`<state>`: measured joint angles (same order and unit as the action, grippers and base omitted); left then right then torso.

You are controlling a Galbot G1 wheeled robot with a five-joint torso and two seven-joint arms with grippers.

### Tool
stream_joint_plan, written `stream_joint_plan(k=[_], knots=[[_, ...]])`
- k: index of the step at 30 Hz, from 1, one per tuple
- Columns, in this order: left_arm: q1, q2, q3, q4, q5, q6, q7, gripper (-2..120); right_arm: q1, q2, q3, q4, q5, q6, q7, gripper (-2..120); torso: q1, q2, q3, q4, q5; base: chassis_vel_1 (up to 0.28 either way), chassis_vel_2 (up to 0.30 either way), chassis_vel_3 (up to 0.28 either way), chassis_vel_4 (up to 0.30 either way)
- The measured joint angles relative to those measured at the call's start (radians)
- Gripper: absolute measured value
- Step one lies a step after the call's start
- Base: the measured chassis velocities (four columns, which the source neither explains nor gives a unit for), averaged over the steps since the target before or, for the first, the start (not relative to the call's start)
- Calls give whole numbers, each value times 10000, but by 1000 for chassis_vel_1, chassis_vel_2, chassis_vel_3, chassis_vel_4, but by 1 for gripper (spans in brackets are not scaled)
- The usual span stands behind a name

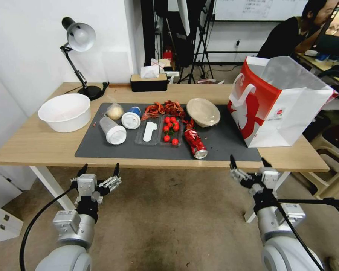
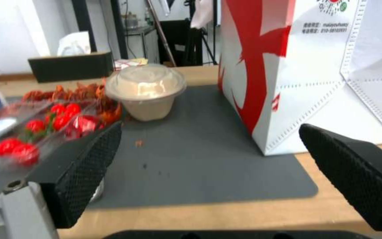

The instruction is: Pick up the trash from the table and place it into the takeout bag.

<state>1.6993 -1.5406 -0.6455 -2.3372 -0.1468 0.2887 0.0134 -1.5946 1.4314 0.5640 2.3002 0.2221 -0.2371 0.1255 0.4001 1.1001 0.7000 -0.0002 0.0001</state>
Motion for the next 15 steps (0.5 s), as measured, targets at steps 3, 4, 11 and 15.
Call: stream_joint_plan(k=[3,4,11,15], knots=[[-262,-182,-402,-105,-499,768,181,100,654,-346,15,-46,893,-695,402,100,3,-2,1,6,0,0,0,0,0],[-262,-182,-402,-105,-499,768,181,100,654,-346,15,-46,893,-695,402,100,3,-2,1,6,0,0,0,0,0],[-231,-259,-549,-124,-522,678,360,100,827,-504,-79,-158,1194,-791,462,100,0,-1,0,-5,-3,0,0,0,0],[-239,-278,-507,-69,-465,550,439,100,1669,-1326,-1134,-1037,2154,-155,80,100,-1,-3,1,16,12,0,0,0,0]])
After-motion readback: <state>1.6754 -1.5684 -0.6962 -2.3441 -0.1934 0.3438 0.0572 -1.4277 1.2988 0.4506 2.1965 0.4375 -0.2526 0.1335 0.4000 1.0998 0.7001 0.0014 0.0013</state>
